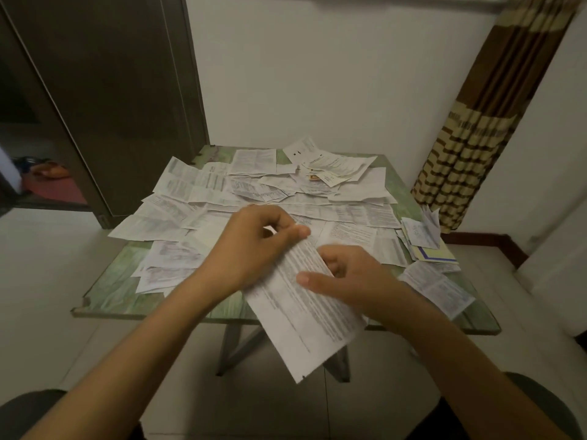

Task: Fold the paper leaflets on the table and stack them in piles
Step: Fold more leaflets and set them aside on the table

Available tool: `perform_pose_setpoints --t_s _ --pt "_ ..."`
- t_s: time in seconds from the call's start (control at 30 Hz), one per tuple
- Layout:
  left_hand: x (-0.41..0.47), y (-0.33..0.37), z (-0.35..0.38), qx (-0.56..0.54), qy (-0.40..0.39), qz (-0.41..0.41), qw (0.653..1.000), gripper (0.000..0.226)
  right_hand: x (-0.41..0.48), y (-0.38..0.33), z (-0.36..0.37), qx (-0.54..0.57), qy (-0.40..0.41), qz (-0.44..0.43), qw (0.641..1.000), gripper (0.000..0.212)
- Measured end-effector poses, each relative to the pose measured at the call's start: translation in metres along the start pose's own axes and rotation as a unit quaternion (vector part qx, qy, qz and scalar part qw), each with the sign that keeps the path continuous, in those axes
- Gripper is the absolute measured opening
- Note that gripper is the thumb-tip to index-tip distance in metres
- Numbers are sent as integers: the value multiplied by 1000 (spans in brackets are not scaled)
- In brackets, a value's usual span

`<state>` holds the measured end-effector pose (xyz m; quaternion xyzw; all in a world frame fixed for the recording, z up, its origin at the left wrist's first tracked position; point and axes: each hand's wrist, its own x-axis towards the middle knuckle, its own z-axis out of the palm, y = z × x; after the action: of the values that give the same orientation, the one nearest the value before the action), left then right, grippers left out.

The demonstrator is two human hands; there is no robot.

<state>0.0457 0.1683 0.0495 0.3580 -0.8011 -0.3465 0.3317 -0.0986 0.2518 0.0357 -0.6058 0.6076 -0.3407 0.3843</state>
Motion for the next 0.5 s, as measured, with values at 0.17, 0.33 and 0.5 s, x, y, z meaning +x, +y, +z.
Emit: perform_pose_setpoints --t_s 0.17,0.33,0.5 --pt "-11 -13 -7 -91 49 -78 992 38 3 13 1 98 154 7 983 5" --pt "-35 -15 13 -143 -49 -154 976 28 6 19 4 165 202 -3 965 8" --pt "-33 -18 18 -203 -1 -173 964 18 7 21 3 225 160 28 961 16"
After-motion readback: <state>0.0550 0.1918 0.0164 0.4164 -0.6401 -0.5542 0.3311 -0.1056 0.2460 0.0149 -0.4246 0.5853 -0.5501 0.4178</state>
